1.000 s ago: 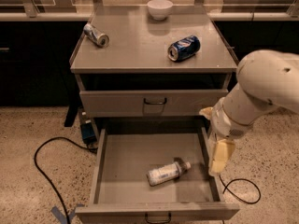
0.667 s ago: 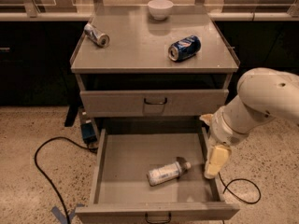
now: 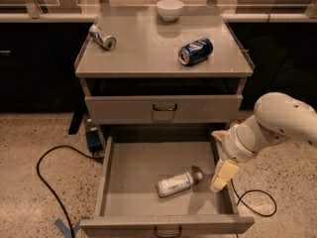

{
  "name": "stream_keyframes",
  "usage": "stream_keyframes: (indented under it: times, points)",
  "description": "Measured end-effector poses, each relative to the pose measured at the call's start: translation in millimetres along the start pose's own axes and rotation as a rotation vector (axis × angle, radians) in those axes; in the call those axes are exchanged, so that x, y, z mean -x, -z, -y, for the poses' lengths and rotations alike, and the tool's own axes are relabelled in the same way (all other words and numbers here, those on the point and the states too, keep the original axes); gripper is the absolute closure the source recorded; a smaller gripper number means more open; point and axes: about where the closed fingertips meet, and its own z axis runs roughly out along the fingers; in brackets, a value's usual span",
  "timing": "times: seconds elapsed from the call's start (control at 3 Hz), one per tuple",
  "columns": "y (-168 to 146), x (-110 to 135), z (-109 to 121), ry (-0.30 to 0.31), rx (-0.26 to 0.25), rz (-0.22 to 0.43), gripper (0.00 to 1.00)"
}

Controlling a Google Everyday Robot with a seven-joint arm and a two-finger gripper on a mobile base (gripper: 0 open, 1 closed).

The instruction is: Pick blue plastic bottle from middle drawer and place on counter

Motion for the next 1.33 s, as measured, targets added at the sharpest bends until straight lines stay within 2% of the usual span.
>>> stream_keyframes:
  times: [0.33,1.0,1.33]
  points:
    - [-0.4,0.1,0.0,0.0,0.001,0.0,0.0]
    - [-61.5,14.6,-3.6,0.008,0.093,0.028,0.0]
    - [-85.4,21.5,-3.3,0.01,0.123,0.049,0.0]
